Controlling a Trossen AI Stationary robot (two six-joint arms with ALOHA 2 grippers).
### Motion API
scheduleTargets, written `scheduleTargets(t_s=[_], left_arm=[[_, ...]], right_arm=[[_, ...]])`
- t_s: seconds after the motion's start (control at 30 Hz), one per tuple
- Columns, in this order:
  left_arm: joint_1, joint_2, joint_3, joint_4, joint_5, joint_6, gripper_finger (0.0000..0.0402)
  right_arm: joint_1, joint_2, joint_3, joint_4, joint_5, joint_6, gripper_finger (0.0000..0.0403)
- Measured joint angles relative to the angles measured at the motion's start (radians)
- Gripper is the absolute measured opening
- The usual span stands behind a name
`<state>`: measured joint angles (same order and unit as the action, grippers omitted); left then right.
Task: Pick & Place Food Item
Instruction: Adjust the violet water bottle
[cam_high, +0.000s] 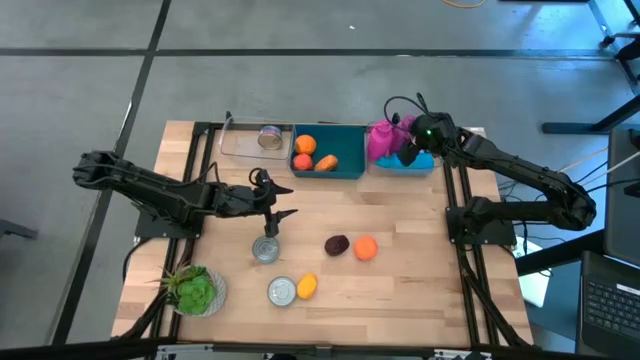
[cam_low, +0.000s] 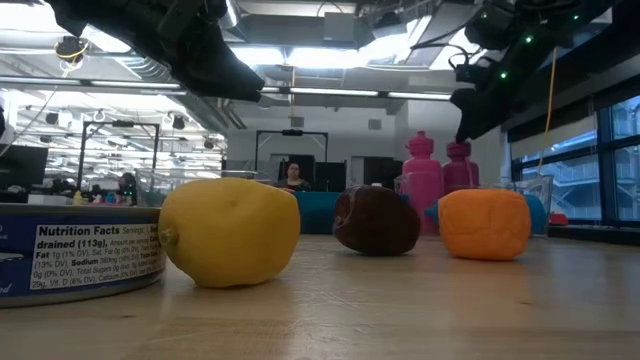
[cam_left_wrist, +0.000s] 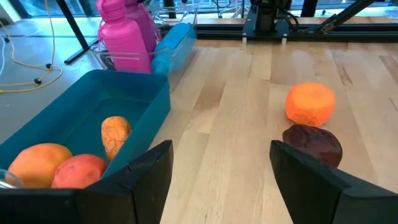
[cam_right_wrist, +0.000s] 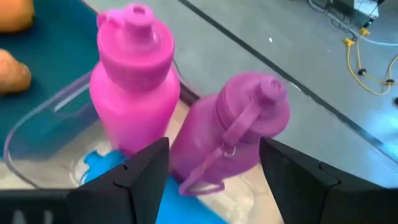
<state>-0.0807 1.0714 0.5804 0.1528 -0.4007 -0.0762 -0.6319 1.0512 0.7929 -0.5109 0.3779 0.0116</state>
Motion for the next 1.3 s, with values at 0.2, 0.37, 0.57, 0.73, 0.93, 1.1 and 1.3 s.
scheduleTargets(t_s=[0.2,0.37,0.57,0.73,0.93,1.1,1.3], left_arm=[[0.010,0.000,0.000,0.000,0.000,0.002,0.0260],[0.029,0.000,0.000,0.000,0.001,0.003,0.0260],[0.047,0.000,0.000,0.000,0.009,0.004,0.0260],[0.047,0.000,0.000,0.001,0.009,0.005,0.0260],[0.046,0.000,0.000,0.001,0.013,0.002,0.0260],[0.046,0.000,0.000,0.012,0.013,0.017,0.0260],[0.046,0.000,0.000,0.007,0.021,0.005,0.0260]], right_arm=[[-0.009,0.000,0.000,0.057,0.005,-0.019,0.0249],[-0.037,0.000,0.000,0.058,0.008,-0.019,0.0249],[-0.050,0.000,0.000,0.072,-0.009,-0.020,0.0249],[-0.050,0.001,0.000,0.092,-0.019,-0.026,0.0249],[-0.052,0.012,0.000,0.096,-0.019,-0.027,0.0249],[-0.086,0.059,0.000,0.187,-0.011,0.005,0.0249],[-0.134,0.118,0.001,0.221,-0.059,0.008,0.0250]])
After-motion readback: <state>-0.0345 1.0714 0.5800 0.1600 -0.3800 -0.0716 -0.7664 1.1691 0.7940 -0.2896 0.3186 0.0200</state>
